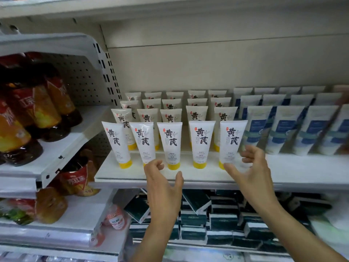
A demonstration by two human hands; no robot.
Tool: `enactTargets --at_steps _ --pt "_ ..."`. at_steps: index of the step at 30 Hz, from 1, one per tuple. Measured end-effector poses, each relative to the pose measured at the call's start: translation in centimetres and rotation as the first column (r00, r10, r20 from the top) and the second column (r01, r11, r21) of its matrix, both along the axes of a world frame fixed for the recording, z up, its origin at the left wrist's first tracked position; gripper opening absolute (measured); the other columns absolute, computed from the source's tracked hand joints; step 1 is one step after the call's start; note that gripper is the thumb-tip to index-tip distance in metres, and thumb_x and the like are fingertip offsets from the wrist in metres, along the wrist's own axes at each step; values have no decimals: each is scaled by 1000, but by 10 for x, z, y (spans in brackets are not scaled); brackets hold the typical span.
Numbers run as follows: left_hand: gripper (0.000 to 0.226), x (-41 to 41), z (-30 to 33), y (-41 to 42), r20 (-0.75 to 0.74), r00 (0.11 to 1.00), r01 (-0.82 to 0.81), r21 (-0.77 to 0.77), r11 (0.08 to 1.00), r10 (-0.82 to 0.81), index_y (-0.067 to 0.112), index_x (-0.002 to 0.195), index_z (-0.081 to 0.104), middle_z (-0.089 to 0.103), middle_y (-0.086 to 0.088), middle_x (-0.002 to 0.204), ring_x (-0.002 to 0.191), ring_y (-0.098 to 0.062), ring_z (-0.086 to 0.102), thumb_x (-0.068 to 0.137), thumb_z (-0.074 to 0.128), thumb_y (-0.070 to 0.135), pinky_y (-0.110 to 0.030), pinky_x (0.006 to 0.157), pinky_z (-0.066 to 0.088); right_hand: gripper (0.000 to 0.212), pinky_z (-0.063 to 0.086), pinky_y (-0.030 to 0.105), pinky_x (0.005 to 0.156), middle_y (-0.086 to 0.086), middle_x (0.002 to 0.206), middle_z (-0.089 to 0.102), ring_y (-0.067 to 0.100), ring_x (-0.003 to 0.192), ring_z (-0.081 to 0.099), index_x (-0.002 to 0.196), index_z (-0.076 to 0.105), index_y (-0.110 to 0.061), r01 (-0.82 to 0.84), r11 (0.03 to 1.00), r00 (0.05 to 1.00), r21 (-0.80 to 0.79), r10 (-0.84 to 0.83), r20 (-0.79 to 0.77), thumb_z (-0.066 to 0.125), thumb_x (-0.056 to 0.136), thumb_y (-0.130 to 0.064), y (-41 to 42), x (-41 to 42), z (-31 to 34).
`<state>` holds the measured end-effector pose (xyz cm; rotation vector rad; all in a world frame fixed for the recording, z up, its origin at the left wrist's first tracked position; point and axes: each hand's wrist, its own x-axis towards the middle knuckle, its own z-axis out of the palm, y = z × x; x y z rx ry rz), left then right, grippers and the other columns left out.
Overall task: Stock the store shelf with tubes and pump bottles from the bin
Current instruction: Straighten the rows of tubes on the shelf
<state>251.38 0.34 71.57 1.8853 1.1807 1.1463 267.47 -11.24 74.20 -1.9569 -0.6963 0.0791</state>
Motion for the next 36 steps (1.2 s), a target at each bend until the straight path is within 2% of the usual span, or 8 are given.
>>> enactTargets --at_steps 7,11,23,27,30,32,34,36 --pt "76 11 5 4 -104 994 21 18 1000 -19 25 142 22 46 8 138 123 -9 48 84 72 27 -35 91 48 64 50 42 93 -5 120 63 14 102 59 127 45 -21 -59 987 998 -147 59 0 79 74 -34 22 14 5" --pt "76 14 8 10 -164 986 12 4 1000 -11 29 142 18 49 12 140 123 -9 52 86 69 31 -40 89 52 46 53 41 81 -1 112 66 20 98 61 112 51 -20 -58 980 998 -191 64 25 77 76 -33 25 19 0" --pt "62 21 9 20 -218 976 3 0 1000 -3 26 135 29 55 9 130 112 -14 58 87 68 30 -37 82 51 52 53 39 84 0 124 62 19 106 59 117 49 -18 -85 981 994 -173 95 50 77 77 -33 22 22 -4" --pt "64 21 8 21 -223 975 7 -2 1000 -7 26 136 30 55 8 131 113 -15 59 86 69 31 -41 86 53 68 43 30 91 -3 124 46 14 112 46 125 39 -19 -12 998 996 62 6 88 80 73 -31 6 12 1" --pt "64 20 7 23 -237 972 10 6 1000 -9 25 138 31 55 7 131 113 -17 59 86 68 32 -44 85 54 49 40 22 81 -4 110 45 14 96 47 113 41 -21 -86 952 971 294 14 241 76 80 -18 -10 -10 10" --pt "64 20 7 24 -250 968 7 14 1000 -4 25 138 31 55 7 131 112 -17 58 86 68 34 -42 83 53 37 40 14 79 -6 101 49 8 91 50 107 46 -23 -233 936 928 265 132 349 72 83 -12 -12 -27 12" --pt "65 20 8 24 -262 965 5 25 1000 1 25 138 31 55 7 132 113 -16 58 86 67 36 -41 82 53 35 41 11 84 -11 104 52 2 97 52 108 50 -30 -310 931 925 190 250 285 69 86 -10 -4 -41 10" --pt "65 20 9 25 -268 964 5 36 999 5 25 138 30 55 8 132 114 -16 58 86 67 38 -42 82 53 44 40 14 94 -14 121 51 -1 111 49 122 46 -34 -317 937 949 147 314 45 66 89 -13 8 -50 5"
